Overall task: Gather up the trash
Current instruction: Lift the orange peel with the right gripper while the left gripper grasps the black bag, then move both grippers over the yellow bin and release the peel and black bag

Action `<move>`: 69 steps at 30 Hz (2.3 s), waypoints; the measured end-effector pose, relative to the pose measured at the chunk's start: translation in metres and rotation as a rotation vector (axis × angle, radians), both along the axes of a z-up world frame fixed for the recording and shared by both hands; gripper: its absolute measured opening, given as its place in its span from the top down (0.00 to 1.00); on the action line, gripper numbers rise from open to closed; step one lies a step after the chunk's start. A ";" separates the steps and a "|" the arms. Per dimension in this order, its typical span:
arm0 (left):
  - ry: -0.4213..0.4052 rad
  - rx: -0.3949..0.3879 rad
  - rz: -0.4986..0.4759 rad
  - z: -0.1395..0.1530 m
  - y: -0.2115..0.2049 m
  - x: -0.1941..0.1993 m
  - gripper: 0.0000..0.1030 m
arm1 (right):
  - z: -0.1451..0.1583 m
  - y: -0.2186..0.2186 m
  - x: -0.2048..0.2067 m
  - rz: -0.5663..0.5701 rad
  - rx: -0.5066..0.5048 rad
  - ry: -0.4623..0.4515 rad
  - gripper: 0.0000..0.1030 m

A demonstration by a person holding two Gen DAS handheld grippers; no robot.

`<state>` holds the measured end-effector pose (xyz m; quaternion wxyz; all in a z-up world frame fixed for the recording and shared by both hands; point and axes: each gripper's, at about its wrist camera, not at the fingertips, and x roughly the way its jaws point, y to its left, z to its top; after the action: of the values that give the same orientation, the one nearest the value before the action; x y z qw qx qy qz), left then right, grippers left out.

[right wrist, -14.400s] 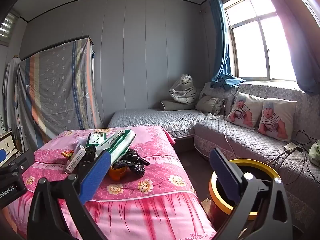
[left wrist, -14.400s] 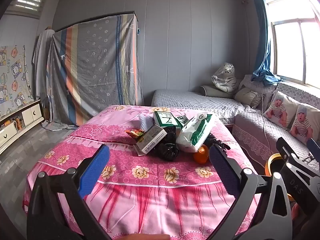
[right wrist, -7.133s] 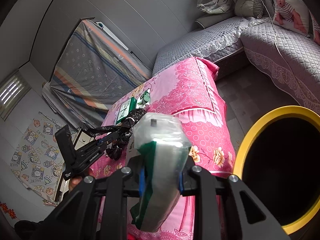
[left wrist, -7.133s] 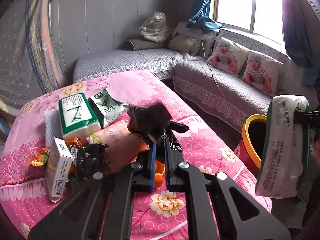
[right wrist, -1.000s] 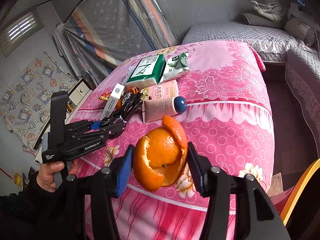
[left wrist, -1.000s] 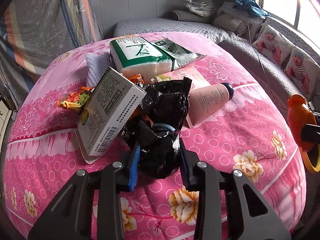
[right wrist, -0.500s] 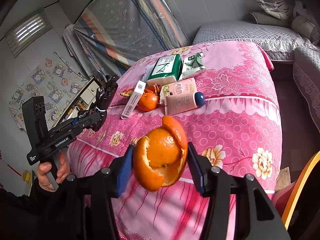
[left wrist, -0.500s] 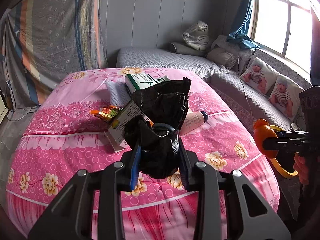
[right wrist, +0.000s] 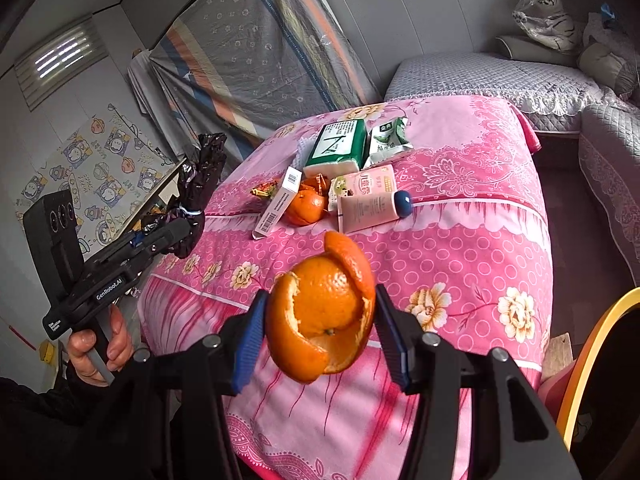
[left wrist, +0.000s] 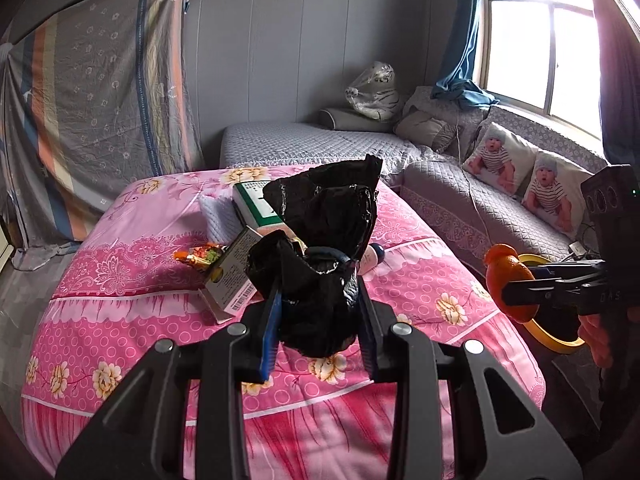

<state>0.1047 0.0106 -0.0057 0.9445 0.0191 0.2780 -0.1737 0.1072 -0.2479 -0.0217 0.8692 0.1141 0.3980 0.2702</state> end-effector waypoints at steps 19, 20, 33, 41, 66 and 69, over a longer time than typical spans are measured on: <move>-0.007 0.036 -0.242 0.008 -0.129 0.030 0.70 | -0.001 -0.115 -0.010 -0.287 0.030 -0.042 0.52; -0.008 0.037 -0.251 0.008 -0.134 0.030 0.70 | -0.001 -0.122 -0.012 -0.307 0.029 -0.046 0.52; -0.006 0.049 -0.414 0.008 -0.213 0.024 0.70 | -0.015 -0.212 -0.045 -0.551 0.029 -0.037 0.52; 0.018 0.053 -0.550 -0.002 -0.271 0.020 0.70 | -0.029 -0.247 -0.070 -0.655 0.027 -0.016 0.52; 0.252 0.093 -0.689 -0.062 -0.401 0.051 0.69 | -0.082 -0.305 -0.091 -0.853 0.091 0.144 0.51; 0.288 0.066 -0.691 -0.065 -0.403 0.056 0.62 | -0.085 -0.310 -0.094 -0.868 0.105 0.161 0.50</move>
<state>0.1604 -0.3927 -0.0710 0.7803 0.1179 0.3904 -0.4741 0.0132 -0.5579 -0.1064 0.8613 0.3352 0.3656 -0.1096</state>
